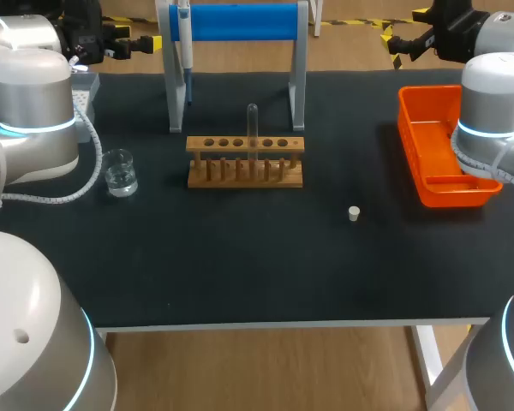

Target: Invert the test tube, pick up the pipette, mount the tip to pipette, aspirate from beaker and dispense into the tube, eject the tip, return the pipette, and cap with the stopper.

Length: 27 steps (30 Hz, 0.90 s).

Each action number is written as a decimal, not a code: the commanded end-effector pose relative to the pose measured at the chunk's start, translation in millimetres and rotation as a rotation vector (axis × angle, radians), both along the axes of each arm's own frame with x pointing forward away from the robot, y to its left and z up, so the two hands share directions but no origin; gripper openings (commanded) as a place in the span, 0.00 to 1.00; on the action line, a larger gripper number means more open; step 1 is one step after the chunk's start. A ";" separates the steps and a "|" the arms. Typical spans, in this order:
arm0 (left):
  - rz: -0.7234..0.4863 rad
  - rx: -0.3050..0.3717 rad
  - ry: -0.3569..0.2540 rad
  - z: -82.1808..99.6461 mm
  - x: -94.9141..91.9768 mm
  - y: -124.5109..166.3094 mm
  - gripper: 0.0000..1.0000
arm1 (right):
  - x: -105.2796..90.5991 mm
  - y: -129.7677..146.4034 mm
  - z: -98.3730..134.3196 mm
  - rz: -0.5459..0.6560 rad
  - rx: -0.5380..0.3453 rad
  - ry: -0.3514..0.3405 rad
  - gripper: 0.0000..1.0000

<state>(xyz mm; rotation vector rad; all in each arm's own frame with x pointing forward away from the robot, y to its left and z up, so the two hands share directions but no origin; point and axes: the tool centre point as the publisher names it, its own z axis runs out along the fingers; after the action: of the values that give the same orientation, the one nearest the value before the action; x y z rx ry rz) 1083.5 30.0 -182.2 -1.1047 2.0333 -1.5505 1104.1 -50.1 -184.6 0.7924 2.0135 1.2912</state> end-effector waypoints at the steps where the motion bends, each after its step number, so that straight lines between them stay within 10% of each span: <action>1: 0.000 0.000 0.000 0.0 0.0 0.0 1.00 | -7.8 -1.3 0.2 0.013 0.007 -0.001 1.00; 9: 0.000 0.000 0.000 0.0 0.0 0.0 1.00 | -42.0 -8.7 4.5 0.060 0.019 -0.013 1.00; 27: 0.000 0.000 0.000 0.0 0.0 0.0 1.00 | -186.8 28.7 -16.9 0.332 0.113 0.008 1.00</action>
<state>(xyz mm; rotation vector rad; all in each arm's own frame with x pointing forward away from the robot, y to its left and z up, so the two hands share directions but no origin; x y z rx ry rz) 1083.5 30.1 -182.2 -1.1047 2.0333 -1.5505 949.7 -3.2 -205.2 0.5364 2.1946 1.5699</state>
